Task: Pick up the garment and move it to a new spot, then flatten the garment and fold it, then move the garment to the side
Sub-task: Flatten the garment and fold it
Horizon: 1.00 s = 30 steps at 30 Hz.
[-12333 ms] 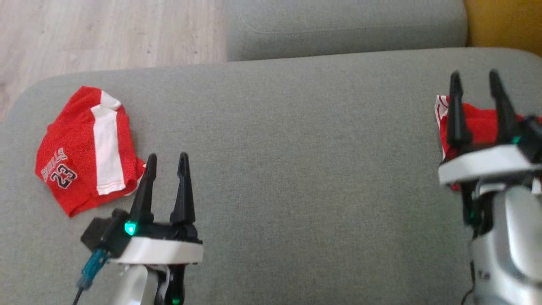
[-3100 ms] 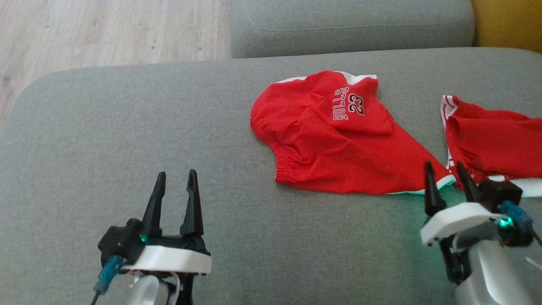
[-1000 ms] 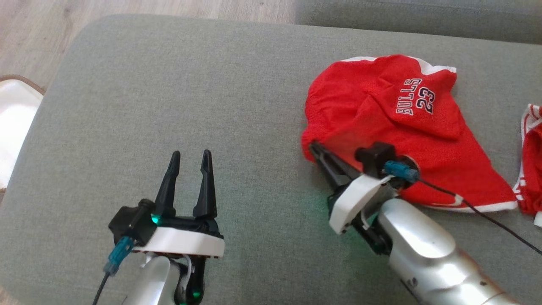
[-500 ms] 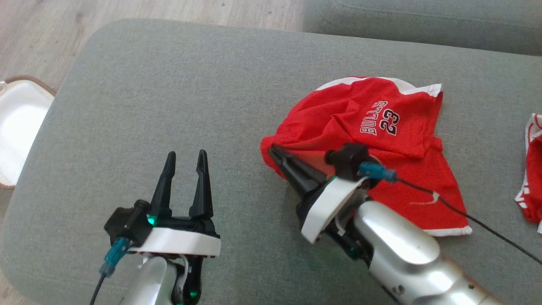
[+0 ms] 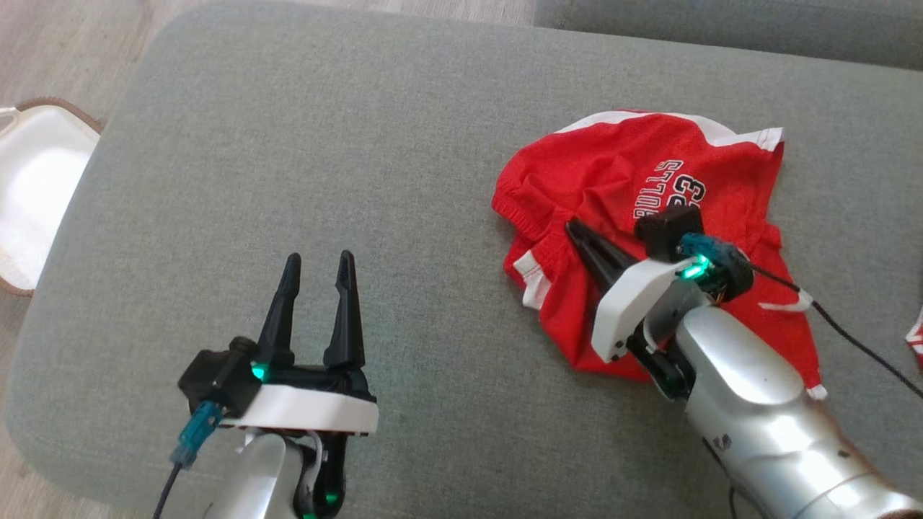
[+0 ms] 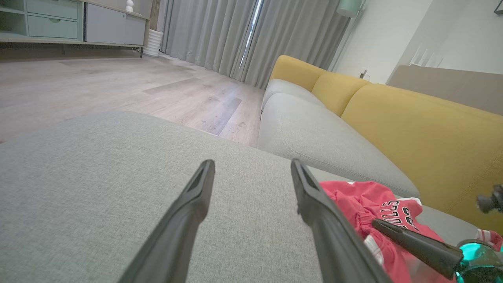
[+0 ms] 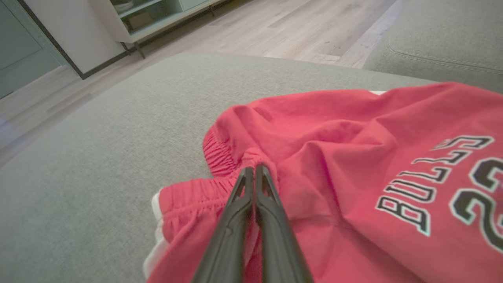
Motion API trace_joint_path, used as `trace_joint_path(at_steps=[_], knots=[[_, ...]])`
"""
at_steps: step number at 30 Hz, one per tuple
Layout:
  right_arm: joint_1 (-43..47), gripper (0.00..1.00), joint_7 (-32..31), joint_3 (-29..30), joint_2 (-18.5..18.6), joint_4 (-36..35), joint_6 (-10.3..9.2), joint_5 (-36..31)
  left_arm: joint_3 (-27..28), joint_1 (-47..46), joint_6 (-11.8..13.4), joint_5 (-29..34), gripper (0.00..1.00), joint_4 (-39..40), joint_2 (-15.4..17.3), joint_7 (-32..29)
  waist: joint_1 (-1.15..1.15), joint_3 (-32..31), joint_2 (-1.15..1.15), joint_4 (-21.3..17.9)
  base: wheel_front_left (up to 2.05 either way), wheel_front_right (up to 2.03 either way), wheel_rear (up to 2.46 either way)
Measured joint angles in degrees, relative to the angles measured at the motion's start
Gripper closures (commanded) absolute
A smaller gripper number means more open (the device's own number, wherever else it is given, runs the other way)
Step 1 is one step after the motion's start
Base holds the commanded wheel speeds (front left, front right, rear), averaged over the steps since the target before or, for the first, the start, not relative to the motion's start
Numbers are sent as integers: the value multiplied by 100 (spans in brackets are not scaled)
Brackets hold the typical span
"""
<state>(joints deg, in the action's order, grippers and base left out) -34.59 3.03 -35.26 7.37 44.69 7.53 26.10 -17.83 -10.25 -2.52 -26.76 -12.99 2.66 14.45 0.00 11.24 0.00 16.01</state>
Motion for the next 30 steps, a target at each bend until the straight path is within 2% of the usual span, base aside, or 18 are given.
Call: trace_joint_path(at_steps=[6,7,8,15,21,25,30], knots=[[-247,100,10,-196,-93,501,1,-261,-47,-33,0,0,0,-22,0,0,1,95,0,-53,0,0,0],[-274,37,44,-268,-113,565,0,-313,-46,-52,0,0,0,-31,0,0,0,98,0,-72,0,0,0],[-291,0,96,-326,-124,614,1,-354,-44,-78,0,0,0,-44,0,0,0,99,0,-94,0,0,0],[-370,0,524,-352,-182,753,0,-346,36,-138,-2,5,0,-78,-1,0,0,73,0,-308,0,0,0],[-342,0,960,-51,-100,535,1,-296,196,-123,-48,118,0,-109,-1,0,0,-32,0,-629,0,0,0],[-114,0,1087,576,145,100,0,-300,330,-108,-58,172,0,-108,-1,0,0,-125,0,-869,0,0,0],[716,0,1118,1650,361,-671,0,-631,401,-74,-104,260,0,-105,-2,0,0,-256,0,-1133,0,0,0]])
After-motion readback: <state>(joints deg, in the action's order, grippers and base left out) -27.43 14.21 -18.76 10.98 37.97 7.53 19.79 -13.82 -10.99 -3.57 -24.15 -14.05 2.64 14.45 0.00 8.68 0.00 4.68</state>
